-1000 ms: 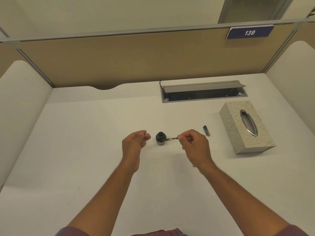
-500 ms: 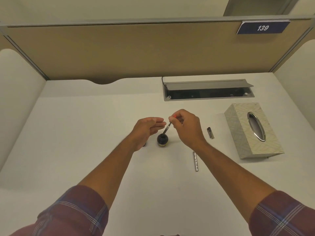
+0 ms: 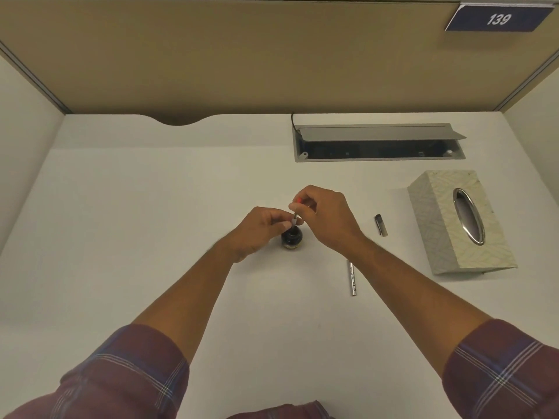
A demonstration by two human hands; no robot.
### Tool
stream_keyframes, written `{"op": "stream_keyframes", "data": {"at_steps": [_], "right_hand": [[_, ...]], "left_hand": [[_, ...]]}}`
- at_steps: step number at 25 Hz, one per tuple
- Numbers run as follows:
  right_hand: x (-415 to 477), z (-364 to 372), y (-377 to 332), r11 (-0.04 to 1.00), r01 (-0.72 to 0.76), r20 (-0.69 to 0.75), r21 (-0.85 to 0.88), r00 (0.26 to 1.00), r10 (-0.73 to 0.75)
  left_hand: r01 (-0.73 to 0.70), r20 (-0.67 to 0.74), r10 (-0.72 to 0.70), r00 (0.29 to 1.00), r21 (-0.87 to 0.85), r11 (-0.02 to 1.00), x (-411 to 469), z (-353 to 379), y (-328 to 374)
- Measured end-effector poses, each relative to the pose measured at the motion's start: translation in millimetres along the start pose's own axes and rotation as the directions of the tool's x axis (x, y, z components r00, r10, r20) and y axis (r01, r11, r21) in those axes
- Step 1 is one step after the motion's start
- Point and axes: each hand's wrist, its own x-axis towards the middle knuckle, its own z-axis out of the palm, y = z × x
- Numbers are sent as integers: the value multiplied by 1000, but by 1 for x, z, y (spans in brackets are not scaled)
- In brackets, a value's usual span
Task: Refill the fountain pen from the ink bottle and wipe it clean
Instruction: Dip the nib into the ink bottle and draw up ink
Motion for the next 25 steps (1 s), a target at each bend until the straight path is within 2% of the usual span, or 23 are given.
{"op": "stream_keyframes", "data": {"at_steps": [6, 13, 18, 25], "right_hand": [[0, 1, 7, 999, -12, 12, 31, 1000, 11], [-2, 1, 12, 988, -75, -22, 135, 997, 79], [0, 1, 12, 989, -50, -32, 137, 998, 55], [0, 1, 9, 992, -33, 34, 119, 999, 29]], "left_hand": [[-52, 21, 54, 998, -105, 993, 1, 1, -17], [-57, -16, 55, 998, -121, 991, 7, 4, -22], [-50, -13, 49, 999, -127, 991, 12, 5, -27], [-45, -13, 44, 999, -157, 987, 14, 5, -28]]}}
